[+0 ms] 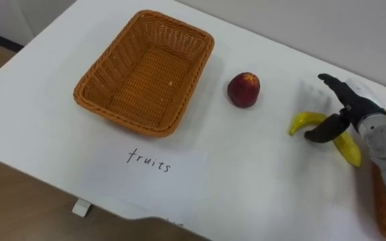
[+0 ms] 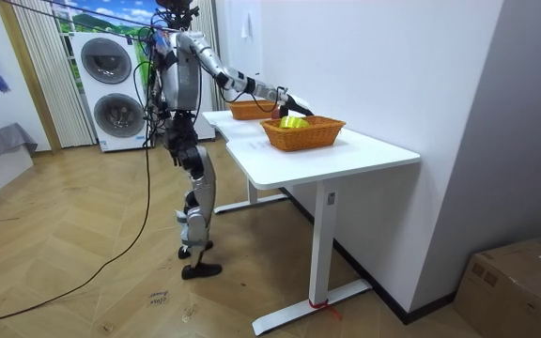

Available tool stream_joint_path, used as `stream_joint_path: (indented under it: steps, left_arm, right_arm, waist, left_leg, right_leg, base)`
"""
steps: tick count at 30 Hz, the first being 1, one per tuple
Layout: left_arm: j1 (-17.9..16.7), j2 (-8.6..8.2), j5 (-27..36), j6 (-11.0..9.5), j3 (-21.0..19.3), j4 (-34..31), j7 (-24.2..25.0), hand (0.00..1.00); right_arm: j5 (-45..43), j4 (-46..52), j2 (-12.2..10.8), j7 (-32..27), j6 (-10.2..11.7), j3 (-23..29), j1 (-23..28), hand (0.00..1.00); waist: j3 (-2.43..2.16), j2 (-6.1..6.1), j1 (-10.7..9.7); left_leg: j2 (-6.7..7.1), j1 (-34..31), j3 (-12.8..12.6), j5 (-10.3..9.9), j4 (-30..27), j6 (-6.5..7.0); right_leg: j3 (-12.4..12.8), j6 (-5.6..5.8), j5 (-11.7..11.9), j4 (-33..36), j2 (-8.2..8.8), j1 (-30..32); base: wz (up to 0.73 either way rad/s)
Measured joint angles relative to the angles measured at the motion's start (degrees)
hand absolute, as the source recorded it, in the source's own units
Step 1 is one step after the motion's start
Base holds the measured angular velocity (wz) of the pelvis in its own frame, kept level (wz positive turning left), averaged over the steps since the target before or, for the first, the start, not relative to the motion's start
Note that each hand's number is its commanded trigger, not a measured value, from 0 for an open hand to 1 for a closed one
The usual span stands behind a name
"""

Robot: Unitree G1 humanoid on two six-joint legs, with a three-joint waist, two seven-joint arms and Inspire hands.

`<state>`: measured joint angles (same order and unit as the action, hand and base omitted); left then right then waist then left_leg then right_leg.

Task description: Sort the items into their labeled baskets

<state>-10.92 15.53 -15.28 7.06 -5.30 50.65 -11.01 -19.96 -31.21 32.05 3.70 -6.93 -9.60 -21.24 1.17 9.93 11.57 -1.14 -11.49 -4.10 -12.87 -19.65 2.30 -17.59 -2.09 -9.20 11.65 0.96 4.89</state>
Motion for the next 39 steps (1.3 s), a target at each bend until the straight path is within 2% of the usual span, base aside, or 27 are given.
stream_joint_path:
  steps: [6,14,18,24,28,33,39]
  left_arm:
    - [0.1,0.00,0.1,0.0,0.1,0.0,0.0,0.00]
    - [0.4,-0.14,0.1,0.0,2.3,1.0,-0.1,0.00]
    - [0.8,0.02,2.4,0.0,2.3,1.1,-0.1,0.00]
    - [1.5,0.69,4.5,0.0,3.7,1.3,0.0,0.00]
    - [2.1,0.95,4.5,0.0,4.7,1.3,0.2,0.00]
    - [2.4,1.16,4.4,0.1,5.0,1.3,0.4,0.00]
    - [2.6,1.17,4.4,0.5,5.0,1.0,0.4,0.00]
  right_arm:
    - [-1.2,-1.2,0.0,-0.8,0.0,-0.6,-0.3,0.00]
    - [-1.8,-7.6,0.0,-2.2,-0.1,-4.0,-5.5,0.00]
    - [-1.9,-11.8,0.1,-2.1,0.0,-5.5,-8.4,0.00]
    - [-1.8,-13.2,0.1,-1.5,-0.1,-7.2,-9.0,0.00]
    - [-1.8,-13.5,0.1,-1.0,-0.7,-7.3,-9.0,0.00]
    - [-2.1,-13.6,0.1,-0.9,-0.7,-7.9,-9.0,0.00]
    - [-3.7,-13.8,0.6,1.4,-1.9,-8.9,-9.8,0.00]
  waist:
    - [0.03,-0.41,-0.1]
    - [0.09,-0.46,-0.1]
    - [0.06,0.03,0.0]
    - [0.21,1.21,0.1]
    - [0.24,1.22,1.4]
    - [0.22,1.25,1.9]
    - [0.12,1.38,3.0]
  left_leg:
    - [-0.12,0.2,-0.3,0.0,0.3,-0.05]
    - [-0.15,0.1,-0.4,0.0,0.3,-0.06]
    - [-0.14,0.0,-0.4,0.0,0.4,-0.06]
    - [-0.13,-0.1,-0.4,0.0,0.4,-0.05]
    - [-0.16,0.0,-0.5,0.0,0.3,-0.03]
    - [-0.16,0.0,-0.4,0.0,0.2,-0.03]
    - [-0.18,-0.1,-0.5,0.0,0.3,-0.03]
  right_leg:
    - [0.0,-0.01,0.0,0.2,-0.03,0.0]
    - [0.1,-0.11,0.1,0.3,-0.05,0.1]
    - [0.1,-0.11,0.1,0.4,-0.03,0.2]
    - [-0.1,-0.06,0.1,0.4,-0.04,0.3]
    - [0.0,0.01,0.3,0.1,-0.05,0.2]
    - [-0.1,0.00,0.3,0.1,-0.04,0.2]
    - [0.0,-0.07,0.4,0.1,-0.09,0.4]
  base:
    - [-0.02]
    - [0.00]
    - [0.00]
    - [0.00]
    - [-0.02]
    - [0.00]
    - [-0.01]
